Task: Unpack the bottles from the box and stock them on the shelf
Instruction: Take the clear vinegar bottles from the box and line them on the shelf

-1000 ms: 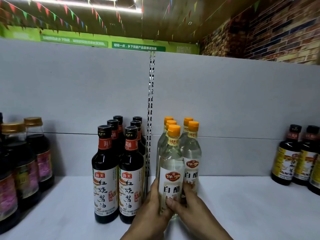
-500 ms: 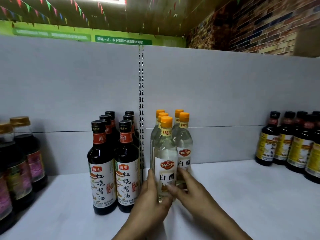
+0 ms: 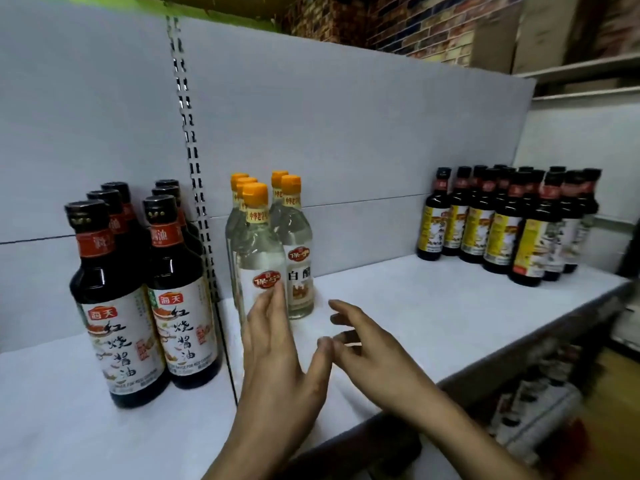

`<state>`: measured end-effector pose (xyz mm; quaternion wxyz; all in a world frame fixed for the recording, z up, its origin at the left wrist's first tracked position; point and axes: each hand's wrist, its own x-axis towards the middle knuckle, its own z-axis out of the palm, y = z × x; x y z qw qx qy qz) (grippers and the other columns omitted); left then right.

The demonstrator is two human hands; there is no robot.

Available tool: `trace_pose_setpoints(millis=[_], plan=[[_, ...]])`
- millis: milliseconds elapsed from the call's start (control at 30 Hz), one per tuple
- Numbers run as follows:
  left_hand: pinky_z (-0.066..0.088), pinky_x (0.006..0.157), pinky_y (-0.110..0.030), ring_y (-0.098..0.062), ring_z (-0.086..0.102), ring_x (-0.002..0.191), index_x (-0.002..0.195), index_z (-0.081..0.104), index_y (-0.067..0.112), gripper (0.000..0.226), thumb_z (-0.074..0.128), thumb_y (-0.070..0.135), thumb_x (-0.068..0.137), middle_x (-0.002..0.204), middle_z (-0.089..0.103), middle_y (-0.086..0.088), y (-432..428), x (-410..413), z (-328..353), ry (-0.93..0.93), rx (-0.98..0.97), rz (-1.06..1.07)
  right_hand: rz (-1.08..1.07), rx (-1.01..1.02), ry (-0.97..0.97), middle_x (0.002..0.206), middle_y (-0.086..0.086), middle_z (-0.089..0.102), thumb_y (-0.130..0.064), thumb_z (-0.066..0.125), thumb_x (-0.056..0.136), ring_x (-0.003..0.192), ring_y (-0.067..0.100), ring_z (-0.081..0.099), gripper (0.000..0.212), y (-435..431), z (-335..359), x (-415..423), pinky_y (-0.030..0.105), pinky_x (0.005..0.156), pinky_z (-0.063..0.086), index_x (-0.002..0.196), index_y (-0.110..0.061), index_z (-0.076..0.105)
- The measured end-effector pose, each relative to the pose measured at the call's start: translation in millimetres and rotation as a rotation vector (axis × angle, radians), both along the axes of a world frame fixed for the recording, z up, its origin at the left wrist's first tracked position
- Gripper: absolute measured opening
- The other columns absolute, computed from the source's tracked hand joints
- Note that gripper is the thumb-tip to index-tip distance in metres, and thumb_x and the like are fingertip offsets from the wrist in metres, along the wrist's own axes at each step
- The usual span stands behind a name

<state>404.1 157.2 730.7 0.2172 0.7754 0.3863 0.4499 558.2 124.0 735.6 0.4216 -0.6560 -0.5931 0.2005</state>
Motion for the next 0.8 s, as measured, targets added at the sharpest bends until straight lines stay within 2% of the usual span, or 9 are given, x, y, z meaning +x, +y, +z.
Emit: trace_pose_setpoints(millis=[100,167,233,300,400,467,633,700,800], plan=[[0.016,0.126,-0.032,-0.004,0.007,0.154,0.159,0.013,0.035,0.075,0.056,0.042,0.097,0.163,0.015,0.013,-12.3,17.3,-0.8,-0.021,0.044,-0.106,-0.069,0.005,0.026,0.139,-0.020,0.052,-0.041,0.058,0.100,0.119,-0.001,0.057,0.052,-24.4,0.1,14.2,0.021,0.100,0.049,0.149,-0.044,0.040],[0.030,0.123,-0.043,-0.003,0.014,0.152,0.159,0.018,0.037,0.071,0.057,0.041,0.099,0.161,0.020,0.015,-19.9,31.5,-1.7,-0.013,0.032,-0.172,-0.116,0.025,0.039,0.136,-0.021,0.055,-0.040,0.058,0.100,0.118,-0.003,0.057,0.047,-41.1,-1.4,27.5,0.017,0.097,0.049,0.145,-0.044,0.045],[0.041,0.114,-0.039,-0.001,0.027,0.146,0.156,0.024,0.039,0.067,0.059,0.039,0.099,0.156,0.029,0.018,-29.4,48.1,-4.0,-0.012,0.034,-0.243,-0.178,0.055,0.058,0.134,-0.021,0.058,-0.038,0.059,0.100,0.116,-0.005,0.059,0.041,-59.5,-5.8,43.5,0.016,0.097,0.050,0.140,-0.042,0.052],[0.048,0.104,-0.026,0.008,0.037,0.136,0.153,0.031,0.041,0.062,0.060,0.037,0.098,0.149,0.036,0.023,-40.6,66.2,-7.8,-0.019,0.020,-0.321,-0.233,0.083,0.062,0.131,-0.019,0.062,-0.034,0.061,0.099,0.115,-0.004,0.061,0.036,-78.5,-12.1,62.1,0.024,0.100,0.053,0.135,-0.039,0.059],[0.050,0.088,-0.012,0.017,0.045,0.122,0.148,0.039,0.041,0.057,0.063,0.033,0.097,0.145,0.042,0.023,-56.1,99.2,-16.2,-0.004,-0.040,-0.455,-0.308,0.097,0.050,0.129,-0.018,0.065,-0.032,0.062,0.099,0.118,-0.003,0.061,0.033,-109.0,-23.7,91.7,0.033,0.105,0.052,0.132,-0.035,0.063],[0.048,0.084,-0.008,0.018,0.048,0.120,0.145,0.041,0.041,0.054,0.065,0.031,0.097,0.143,0.046,0.017,-64.5,121.6,-24.9,0.025,-0.066,-0.531,-0.347,0.080,0.058,0.130,-0.017,0.065,-0.031,0.062,0.100,0.122,-0.003,0.058,0.034,-128.8,-31.6,108.6,0.032,0.106,0.051,0.133,-0.033,0.063],[0.042,0.084,-0.001,0.023,0.046,0.113,0.149,0.041,0.033,0.056,0.063,0.037,0.097,0.140,0.048,0.016,-106.1,191.9,-57.3,0.149,-0.141,-0.663,-0.436,-0.018,0.054,0.134,-0.020,0.060,-0.034,0.056,0.103,0.124,-0.007,0.052,0.036,-192.0,-65.7,162.6,0.004,0.092,0.042,0.138,-0.032,0.059],[0.042,0.087,-0.001,0.019,0.046,0.117,0.151,0.038,0.036,0.057,0.061,0.038,0.098,0.139,0.046,0.018,-124.4,215.7,-75.1,0.189,-0.197,-0.691,-0.445,-0.065,0.094,0.133,-0.020,0.060,-0.034,0.056,0.103,0.120,-0.009,0.054,0.035,-215.3,-84.5,185.0,0.001,0.088,0.043,0.138,-0.031,0.059],[0.046,0.097,-0.017,0.003,0.045,0.129,0.150,0.039,0.037,0.054,0.059,0.039,0.100,0.143,0.045,0.018,-152.7,247.7,-106.8,0.245,-0.300,-0.730,-0.463,-0.120,0.188,0.127,-0.018,0.063,-0.031,0.057,0.103,0.114,-0.008,0.059,0.034,-247.6,-116.1,215.4,0.009,0.087,0.048,0.137,-0.031,0.060]])
